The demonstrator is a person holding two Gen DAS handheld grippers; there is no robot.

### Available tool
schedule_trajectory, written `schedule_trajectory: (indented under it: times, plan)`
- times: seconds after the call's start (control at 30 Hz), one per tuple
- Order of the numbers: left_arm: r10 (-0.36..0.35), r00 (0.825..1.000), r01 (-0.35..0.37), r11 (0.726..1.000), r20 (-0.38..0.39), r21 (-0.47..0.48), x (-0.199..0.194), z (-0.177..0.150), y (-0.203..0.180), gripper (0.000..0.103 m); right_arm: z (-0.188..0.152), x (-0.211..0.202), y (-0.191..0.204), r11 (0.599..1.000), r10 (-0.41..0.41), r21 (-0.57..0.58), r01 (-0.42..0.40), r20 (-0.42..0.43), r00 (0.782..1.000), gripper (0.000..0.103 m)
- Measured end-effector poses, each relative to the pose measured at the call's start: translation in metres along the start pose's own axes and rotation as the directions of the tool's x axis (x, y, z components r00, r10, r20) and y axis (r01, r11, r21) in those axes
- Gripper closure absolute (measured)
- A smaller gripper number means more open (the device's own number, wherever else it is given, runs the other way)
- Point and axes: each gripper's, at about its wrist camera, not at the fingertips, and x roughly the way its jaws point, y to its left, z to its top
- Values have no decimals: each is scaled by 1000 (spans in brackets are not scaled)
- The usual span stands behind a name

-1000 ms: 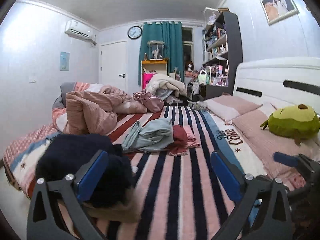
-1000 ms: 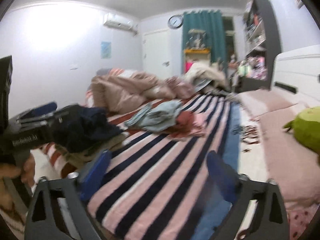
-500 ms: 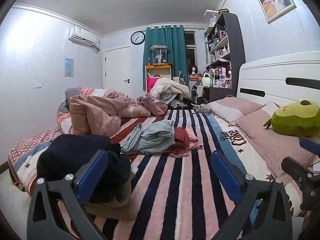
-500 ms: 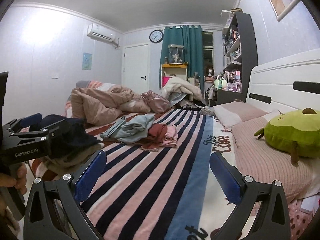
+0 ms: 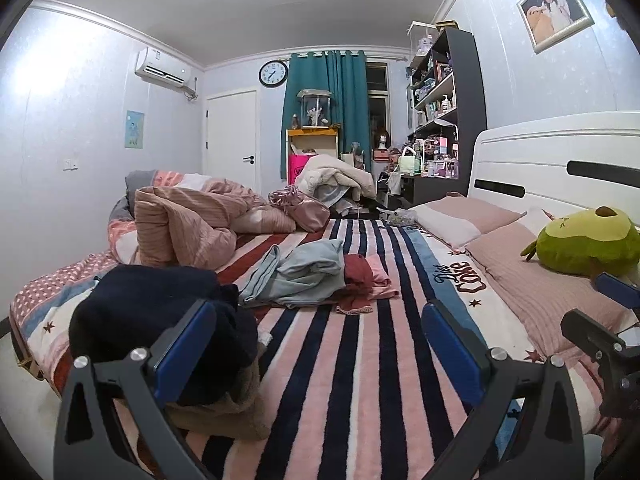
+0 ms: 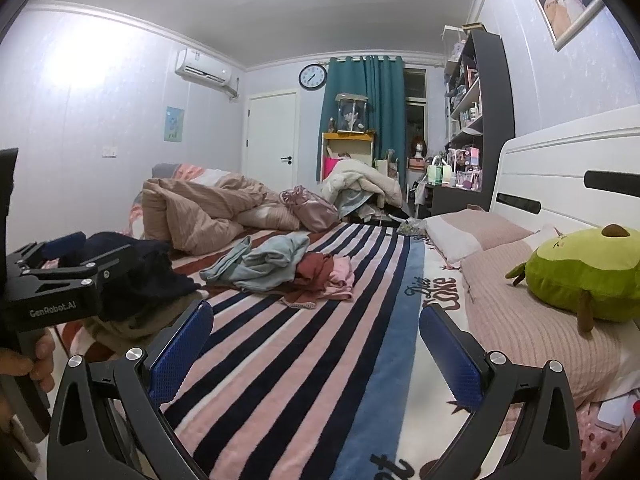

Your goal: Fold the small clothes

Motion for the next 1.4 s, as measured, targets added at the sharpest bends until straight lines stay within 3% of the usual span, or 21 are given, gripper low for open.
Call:
schedule_trajectory:
  times: [1.4]
  plan:
    - [-29, 1000, 29, 1000, 0, 3, -3, 0, -2, 1, 4, -10, -6, 999, -20, 29, 20, 8, 1000, 0]
